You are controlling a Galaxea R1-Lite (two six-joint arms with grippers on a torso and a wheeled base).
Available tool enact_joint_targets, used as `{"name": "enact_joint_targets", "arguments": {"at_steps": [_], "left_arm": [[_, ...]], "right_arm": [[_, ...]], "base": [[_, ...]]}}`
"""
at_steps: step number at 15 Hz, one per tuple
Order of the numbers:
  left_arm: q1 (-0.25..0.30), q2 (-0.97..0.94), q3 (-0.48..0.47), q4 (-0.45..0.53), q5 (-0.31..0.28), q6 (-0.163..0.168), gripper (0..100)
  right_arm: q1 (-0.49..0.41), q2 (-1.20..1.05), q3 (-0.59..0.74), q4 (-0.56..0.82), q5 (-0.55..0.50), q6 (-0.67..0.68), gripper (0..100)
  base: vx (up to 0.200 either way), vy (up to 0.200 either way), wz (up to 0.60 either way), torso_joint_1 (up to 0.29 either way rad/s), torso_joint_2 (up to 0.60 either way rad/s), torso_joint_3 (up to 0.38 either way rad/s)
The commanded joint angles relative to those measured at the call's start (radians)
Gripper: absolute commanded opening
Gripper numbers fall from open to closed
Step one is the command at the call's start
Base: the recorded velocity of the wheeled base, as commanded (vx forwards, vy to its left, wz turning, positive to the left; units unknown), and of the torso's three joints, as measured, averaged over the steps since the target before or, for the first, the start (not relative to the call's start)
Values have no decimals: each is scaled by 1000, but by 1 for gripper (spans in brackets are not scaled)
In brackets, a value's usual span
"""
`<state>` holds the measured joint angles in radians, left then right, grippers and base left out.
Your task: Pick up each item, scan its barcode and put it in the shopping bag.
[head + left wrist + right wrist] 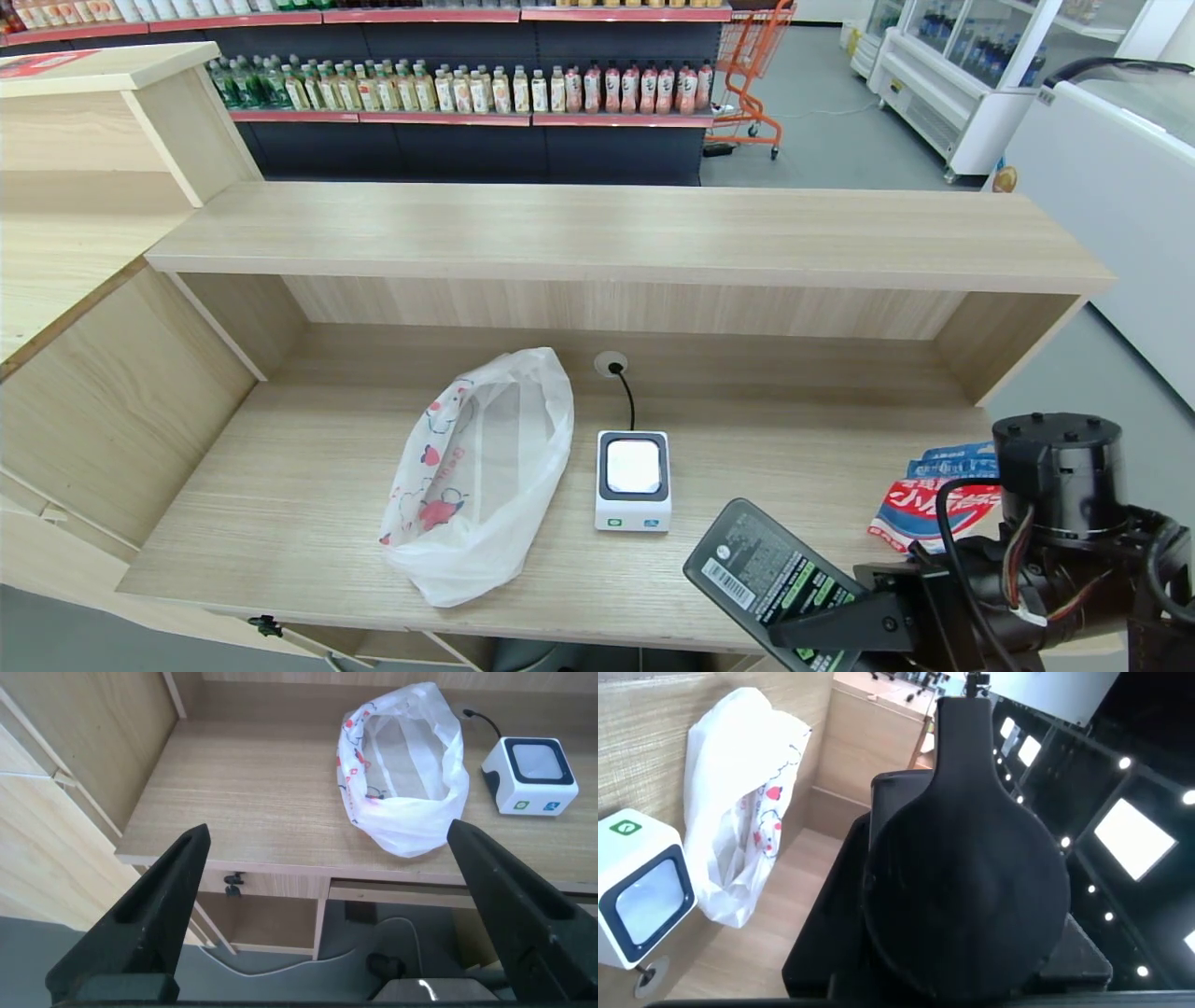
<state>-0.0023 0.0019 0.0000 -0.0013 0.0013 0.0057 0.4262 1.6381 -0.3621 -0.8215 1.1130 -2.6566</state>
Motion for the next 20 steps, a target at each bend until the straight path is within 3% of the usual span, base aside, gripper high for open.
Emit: {"name": "enact_joint_targets", "arguments": {"at_steps": [1,11,12,15,17,19,20], "left_arm": [[-1,0,0,0,0,0,100],[-1,0,0,0,0,0,100],[-1,0,0,0,0,0,100],[-1,0,0,0,0,0,100],[-1,0,0,0,0,0,100],[-1,0,0,0,0,0,100],[-1,0,0,0,0,0,100]], "right_arm": [[0,-3,5,-1,1,0,0],[25,-1,22,4,4,0,0],[29,-3,17,16,2,50,0],[23,-146,-110,13,-24,758,0],[-178,-270,-107,-19,-39,1187,0],[-285,-323,-135,-18,-117,1724,0],[-302,-323,-146,-18,-205,1887,0]], "base": [[0,0,0,0,0,0],[0,0,0,0,0,0],[0,0,0,0,0,0],[0,0,0,0,0,0],[0,0,0,0,0,0],[0,0,0,0,0,0],[0,0,0,0,0,0]]}}
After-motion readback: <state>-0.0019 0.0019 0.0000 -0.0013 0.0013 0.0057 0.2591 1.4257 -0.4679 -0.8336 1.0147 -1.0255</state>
